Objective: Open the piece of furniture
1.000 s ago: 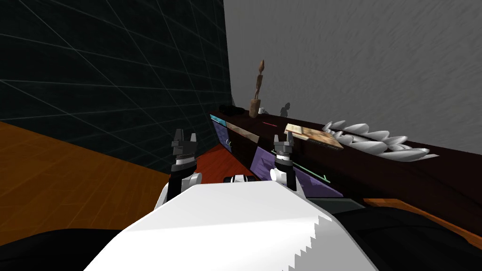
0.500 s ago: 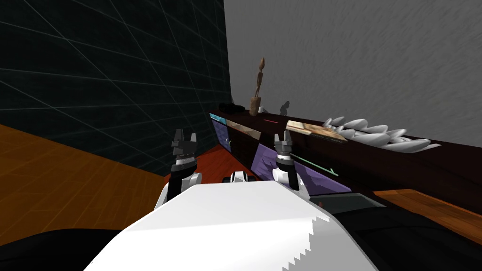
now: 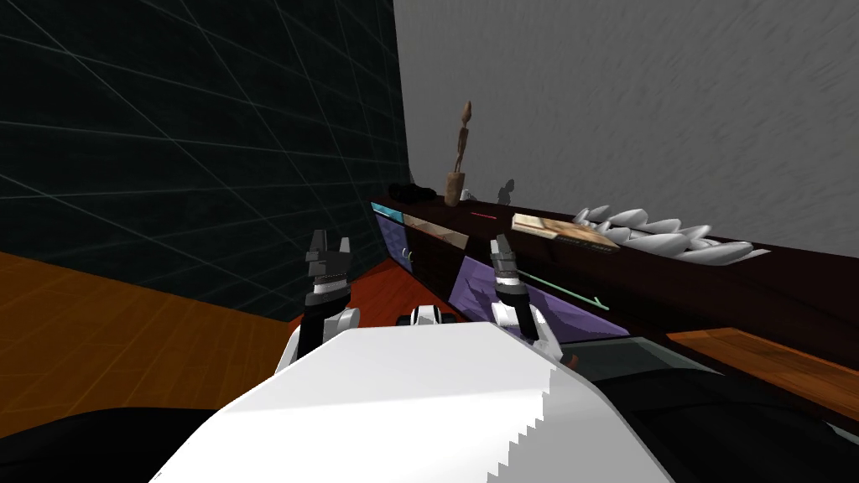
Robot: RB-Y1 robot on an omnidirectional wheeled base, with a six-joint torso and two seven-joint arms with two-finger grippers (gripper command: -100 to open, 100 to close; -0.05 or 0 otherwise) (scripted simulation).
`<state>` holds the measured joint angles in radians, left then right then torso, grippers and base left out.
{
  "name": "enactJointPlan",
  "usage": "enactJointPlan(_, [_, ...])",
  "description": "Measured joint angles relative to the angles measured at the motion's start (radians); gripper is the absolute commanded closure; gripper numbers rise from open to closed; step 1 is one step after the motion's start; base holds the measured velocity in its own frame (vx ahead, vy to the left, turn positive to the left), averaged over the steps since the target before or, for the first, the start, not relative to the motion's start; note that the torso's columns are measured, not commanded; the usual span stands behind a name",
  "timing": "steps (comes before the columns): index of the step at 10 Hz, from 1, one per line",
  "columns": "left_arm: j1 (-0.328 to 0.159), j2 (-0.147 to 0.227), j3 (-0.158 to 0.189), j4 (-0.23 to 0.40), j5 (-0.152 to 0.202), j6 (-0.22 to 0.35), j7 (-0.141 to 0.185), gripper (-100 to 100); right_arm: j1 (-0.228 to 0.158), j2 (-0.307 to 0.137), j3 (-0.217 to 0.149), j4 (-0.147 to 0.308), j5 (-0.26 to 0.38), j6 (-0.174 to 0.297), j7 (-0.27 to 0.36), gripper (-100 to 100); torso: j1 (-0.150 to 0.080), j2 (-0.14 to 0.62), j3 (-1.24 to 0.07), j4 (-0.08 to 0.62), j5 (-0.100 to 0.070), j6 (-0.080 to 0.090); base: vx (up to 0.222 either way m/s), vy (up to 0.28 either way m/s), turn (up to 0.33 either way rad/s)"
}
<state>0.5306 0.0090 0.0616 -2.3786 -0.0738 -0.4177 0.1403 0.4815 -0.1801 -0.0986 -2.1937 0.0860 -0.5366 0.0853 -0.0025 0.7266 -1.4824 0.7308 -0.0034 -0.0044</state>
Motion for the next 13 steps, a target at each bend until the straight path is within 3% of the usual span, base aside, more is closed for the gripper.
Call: enactJointPlan(13, [0.0, 0.0, 0.0, 0.0, 0.0, 0.0, 0.0, 0, -0.001, -0.115, -0.084, 0.031, 0.317, 0.043, 0.32, -100, 0.003, 0.012, 0.007, 0.007, 0.004, 0.004, 0.019, 0.068, -0.062])
